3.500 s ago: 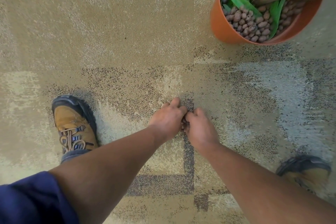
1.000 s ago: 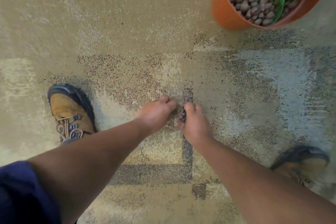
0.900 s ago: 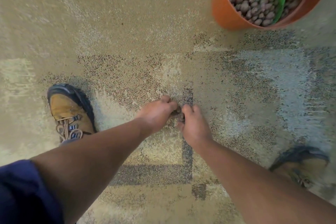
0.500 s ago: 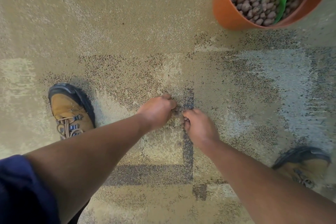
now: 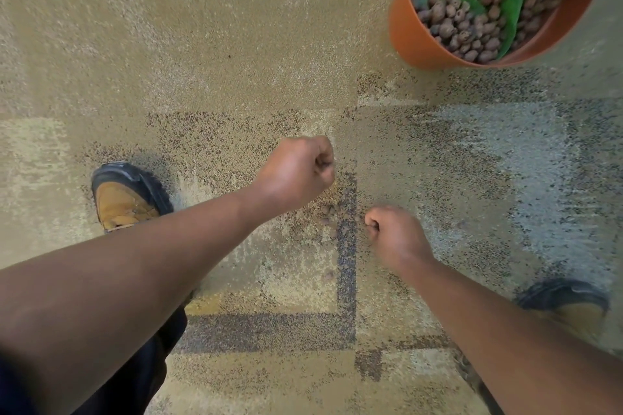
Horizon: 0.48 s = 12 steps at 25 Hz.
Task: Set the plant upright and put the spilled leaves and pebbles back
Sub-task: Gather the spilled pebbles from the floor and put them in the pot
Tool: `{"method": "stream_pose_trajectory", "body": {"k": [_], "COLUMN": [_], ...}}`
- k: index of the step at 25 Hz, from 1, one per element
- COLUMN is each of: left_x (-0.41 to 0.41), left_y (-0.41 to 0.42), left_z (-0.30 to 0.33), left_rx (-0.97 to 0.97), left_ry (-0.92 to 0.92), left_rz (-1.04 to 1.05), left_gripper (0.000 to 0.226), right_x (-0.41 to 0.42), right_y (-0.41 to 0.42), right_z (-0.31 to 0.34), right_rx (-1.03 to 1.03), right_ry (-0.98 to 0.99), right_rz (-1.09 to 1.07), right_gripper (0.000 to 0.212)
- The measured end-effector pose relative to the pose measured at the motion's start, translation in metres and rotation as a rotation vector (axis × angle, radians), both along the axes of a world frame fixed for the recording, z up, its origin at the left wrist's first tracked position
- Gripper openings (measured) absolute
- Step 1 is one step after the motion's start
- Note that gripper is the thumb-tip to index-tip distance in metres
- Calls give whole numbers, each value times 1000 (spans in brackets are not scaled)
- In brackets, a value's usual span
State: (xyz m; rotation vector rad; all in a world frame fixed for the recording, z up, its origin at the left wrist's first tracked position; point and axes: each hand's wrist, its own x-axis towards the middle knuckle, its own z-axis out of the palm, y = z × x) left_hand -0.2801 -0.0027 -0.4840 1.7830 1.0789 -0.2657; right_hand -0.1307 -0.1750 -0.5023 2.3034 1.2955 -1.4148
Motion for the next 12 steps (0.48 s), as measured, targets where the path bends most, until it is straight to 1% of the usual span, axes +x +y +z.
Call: {"method": "stream_pose_trajectory", "body": {"k": [1, 3, 4, 5, 6, 8, 9, 10, 11, 12], "left_x": [4, 15, 24, 35, 48, 76, 90, 103, 114, 123], "left_y": [6, 16, 21, 27, 35, 54, 65, 76, 85, 93], "left_z": [5, 18, 28, 39, 49, 67, 73, 78, 80, 80], "left_rx": [8, 35, 55, 85, 128, 231, 284, 329, 366, 392], "left_ry": [-15, -99, -165, -245, -328, -458, -489, -495, -478, -441], "left_rz": [24, 89, 136, 183, 224, 263, 263, 255, 234, 199], "left_gripper": [13, 9, 8, 7, 6, 4, 5, 5, 6, 6], "right_x": [1, -1, 0, 5, 14, 42, 59, 75, 89, 99], "right_y": [3, 18, 30, 44, 62, 100, 118, 134, 148, 158], "right_z": [3, 18, 31, 47, 65, 100, 112, 119, 120, 116], "right_rx": [-21, -16, 54, 185, 355, 692, 808, 869, 874, 834], "right_ry": [29, 124, 165, 181, 182, 155, 121, 82, 47, 19], "right_rz": [-109, -448, -600, -701, -755, -796, -804, -812, -815, -807], "right_gripper": [23, 17, 18, 19, 20, 18, 17, 15, 12, 11]}}
